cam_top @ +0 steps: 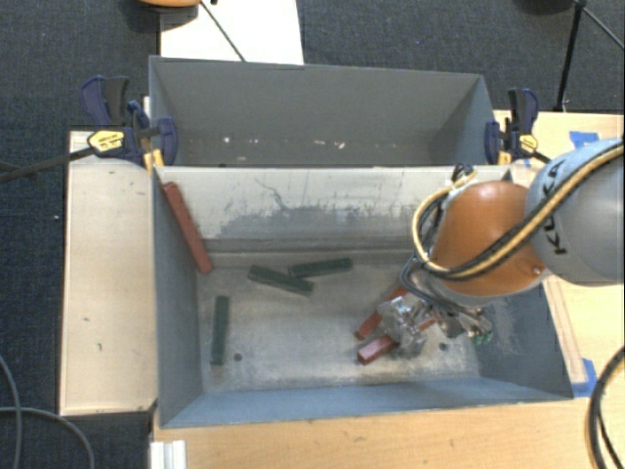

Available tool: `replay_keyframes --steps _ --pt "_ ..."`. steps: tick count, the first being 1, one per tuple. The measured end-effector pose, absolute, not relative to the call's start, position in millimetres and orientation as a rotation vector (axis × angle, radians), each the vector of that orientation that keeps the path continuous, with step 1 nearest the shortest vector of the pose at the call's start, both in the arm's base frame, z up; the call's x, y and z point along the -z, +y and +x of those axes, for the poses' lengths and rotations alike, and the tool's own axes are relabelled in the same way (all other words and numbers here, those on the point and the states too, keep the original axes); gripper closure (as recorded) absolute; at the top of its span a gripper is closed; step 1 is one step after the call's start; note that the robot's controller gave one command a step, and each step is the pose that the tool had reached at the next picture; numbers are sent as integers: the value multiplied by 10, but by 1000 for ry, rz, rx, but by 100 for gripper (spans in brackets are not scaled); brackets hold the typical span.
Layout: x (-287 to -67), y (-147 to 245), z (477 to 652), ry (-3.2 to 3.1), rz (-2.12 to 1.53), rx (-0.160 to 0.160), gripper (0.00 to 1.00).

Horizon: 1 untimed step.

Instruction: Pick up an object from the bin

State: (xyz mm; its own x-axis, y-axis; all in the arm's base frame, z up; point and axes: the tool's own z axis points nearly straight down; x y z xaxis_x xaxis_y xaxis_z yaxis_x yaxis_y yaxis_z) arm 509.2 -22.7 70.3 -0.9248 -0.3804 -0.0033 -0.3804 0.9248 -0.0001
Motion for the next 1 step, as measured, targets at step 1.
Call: replay_keyframes --steps 1 --pt "-2015 -369 5667 3073 -638 -1 100"
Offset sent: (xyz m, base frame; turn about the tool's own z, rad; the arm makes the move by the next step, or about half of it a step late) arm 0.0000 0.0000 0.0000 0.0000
